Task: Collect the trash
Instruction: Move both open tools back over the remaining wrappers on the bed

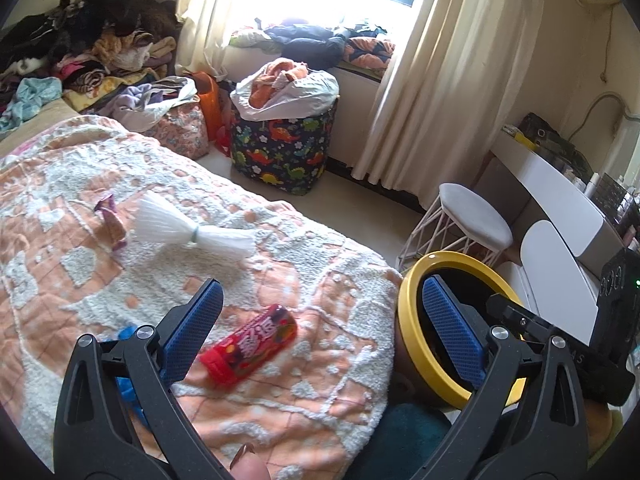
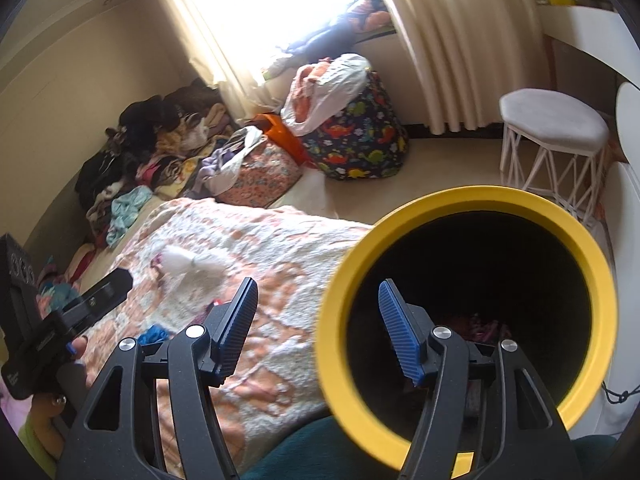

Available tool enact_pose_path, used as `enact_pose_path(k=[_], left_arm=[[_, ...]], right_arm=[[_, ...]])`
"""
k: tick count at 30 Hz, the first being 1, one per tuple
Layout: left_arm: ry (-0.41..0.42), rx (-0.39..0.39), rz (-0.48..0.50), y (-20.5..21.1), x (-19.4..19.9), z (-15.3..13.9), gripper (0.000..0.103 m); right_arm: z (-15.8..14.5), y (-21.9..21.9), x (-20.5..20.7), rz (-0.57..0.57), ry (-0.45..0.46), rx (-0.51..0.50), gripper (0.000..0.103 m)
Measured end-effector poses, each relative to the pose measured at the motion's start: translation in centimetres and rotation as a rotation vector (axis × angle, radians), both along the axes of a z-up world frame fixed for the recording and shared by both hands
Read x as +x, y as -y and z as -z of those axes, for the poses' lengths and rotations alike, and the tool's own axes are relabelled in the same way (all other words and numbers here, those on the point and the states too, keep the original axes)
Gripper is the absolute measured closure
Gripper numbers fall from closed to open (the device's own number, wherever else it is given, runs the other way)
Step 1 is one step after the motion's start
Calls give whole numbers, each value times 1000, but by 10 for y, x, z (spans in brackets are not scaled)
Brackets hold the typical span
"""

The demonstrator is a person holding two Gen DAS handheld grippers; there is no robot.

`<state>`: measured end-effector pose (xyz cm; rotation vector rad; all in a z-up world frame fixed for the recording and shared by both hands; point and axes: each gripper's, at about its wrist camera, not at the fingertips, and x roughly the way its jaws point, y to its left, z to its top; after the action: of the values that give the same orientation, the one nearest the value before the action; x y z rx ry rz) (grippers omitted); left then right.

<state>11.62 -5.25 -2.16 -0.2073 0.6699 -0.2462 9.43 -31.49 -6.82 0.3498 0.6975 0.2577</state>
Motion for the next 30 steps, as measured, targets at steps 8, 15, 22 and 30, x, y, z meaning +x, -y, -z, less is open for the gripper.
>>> enact_pose_path(k=[8,15,22,30], left_arm=[[5,5,-65,-32,-6,0,11],[-3,-5,-122,-59,-9,5,11],[-7,-6,-176,-84,-14,10,11],[-32,23,-238,-117,-20,22,11]], right_arm=[[-1,-37,-6,-74,18,-19,38],[2,-62,-11,-133,15,-35,38],[5,-86,-16,-190,11,-58,37],[12,-110,-14,-229,-5,-81,37]])
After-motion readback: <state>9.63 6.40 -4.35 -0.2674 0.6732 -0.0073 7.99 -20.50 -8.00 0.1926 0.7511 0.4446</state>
